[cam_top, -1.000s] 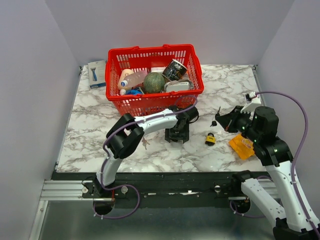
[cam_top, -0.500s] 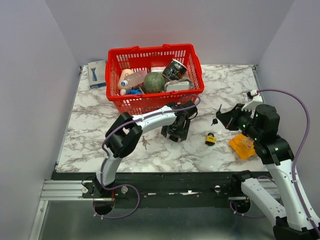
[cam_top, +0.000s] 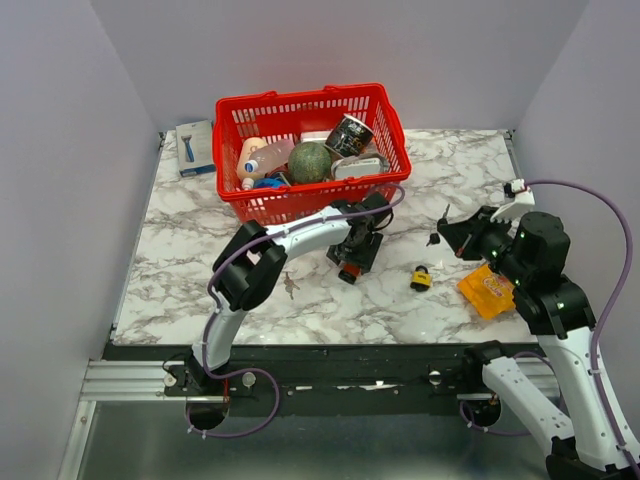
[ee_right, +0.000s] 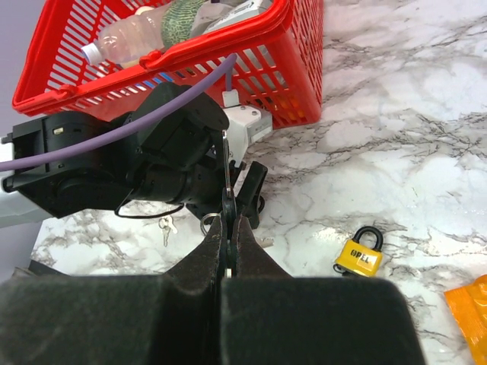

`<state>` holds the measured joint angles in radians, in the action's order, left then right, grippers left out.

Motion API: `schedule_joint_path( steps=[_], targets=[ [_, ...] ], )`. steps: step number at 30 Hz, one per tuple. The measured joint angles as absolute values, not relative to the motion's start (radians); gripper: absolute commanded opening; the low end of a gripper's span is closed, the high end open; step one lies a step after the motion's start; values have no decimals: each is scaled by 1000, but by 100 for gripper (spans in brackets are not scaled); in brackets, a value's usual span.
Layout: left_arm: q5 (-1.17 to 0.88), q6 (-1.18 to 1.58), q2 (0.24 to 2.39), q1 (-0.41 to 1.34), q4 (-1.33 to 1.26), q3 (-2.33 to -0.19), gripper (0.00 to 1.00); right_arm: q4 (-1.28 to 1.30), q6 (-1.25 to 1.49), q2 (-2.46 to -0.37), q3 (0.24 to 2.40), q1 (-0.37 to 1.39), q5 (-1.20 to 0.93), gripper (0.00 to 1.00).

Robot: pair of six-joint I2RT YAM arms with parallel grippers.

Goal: Unlock with the key

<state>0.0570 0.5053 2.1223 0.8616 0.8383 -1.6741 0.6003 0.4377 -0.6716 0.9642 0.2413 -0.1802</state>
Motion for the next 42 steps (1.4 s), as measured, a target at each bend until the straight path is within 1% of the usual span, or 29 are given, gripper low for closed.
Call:
schedule_joint_path(
  steps=[5,9,15,17,18,20,21,23,24,26,27,28,36,42],
  targets=[
    [39,494,2136,857,814,-1676,70,600,445,-656,964,241,-171,1],
    [37,494,2141,857,812,-1675,65,601,445,-654,964,241,-169,1],
    [37,494,2145,857,807,-1661,62,601,446,-654,964,241,-169,1],
    [37,494,2137,857,796,-1647,58,601,446,-654,964,241,-169,1],
    [37,495,2133,857,789,-1639,52,601,447,-654,964,241,-169,1],
    [36,496,2123,857,778,-1623,46,601,448,-654,964,241,-169,1],
    [35,497,2120,857,773,-1617,40,601,449,-654,964,241,-169,1],
    [30,500,2113,857,763,-1607,36,601,452,-654,964,241,-169,1],
    [27,501,2110,857,759,-1603,24,601,452,-655,964,241,-169,1],
    [22,501,2103,856,751,-1594,13,601,452,-656,964,241,-169,1],
    [19,501,2099,856,747,-1589,3,601,452,-656,964,241,-169,1],
    [15,502,2098,856,746,-1586,0,602,452,-656,964,241,-168,1],
    [-6,527,2032,857,733,-1530,0,633,444,-653,993,241,-150,1],
    [-12,558,1895,882,714,-1486,0,652,432,-661,1008,241,-149,1]
  ],
)
